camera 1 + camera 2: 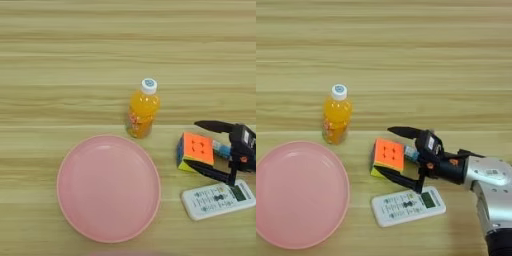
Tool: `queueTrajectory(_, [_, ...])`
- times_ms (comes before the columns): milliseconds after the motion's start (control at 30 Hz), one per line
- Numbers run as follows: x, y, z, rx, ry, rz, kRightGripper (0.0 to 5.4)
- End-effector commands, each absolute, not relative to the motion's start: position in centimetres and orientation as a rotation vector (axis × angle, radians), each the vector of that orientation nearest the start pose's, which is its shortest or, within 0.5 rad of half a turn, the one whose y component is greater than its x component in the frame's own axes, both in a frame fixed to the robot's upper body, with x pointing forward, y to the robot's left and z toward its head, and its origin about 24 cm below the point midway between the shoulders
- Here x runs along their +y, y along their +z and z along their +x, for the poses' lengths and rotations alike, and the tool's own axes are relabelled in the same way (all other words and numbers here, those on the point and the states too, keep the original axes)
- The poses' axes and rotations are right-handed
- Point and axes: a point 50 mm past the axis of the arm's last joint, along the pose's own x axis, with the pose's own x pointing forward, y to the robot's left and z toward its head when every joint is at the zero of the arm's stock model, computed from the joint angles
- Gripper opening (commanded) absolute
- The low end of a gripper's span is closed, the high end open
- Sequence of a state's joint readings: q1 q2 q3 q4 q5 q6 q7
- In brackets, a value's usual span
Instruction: Move the objects on the table
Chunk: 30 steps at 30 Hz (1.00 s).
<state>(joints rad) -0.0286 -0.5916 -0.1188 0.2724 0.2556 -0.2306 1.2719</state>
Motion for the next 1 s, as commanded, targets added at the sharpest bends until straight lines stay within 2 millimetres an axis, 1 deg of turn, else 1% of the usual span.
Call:
queueTrajectory(33, [-25.5, 7.0, 23.2, 0.108, 1.063, -0.4, 4.89])
queueTrajectory(133, [-25.5, 6.8, 23.2, 0.114, 1.061, -0.397, 4.61])
queueTrajectory(333, [-25.6, 6.7, 23.2, 0.126, 1.063, -0.393, 3.89])
queueTrajectory(533, [-26.0, 6.6, 22.9, 0.148, 1.077, -0.39, 3.39])
queueTrajectory(867, [-26.5, 7.3, 22.4, 0.154, 1.098, -0.388, 3.36])
queueTrajectory(1000, [-26.0, 8.4, 22.2, 0.101, 1.12, -0.366, 3.36])
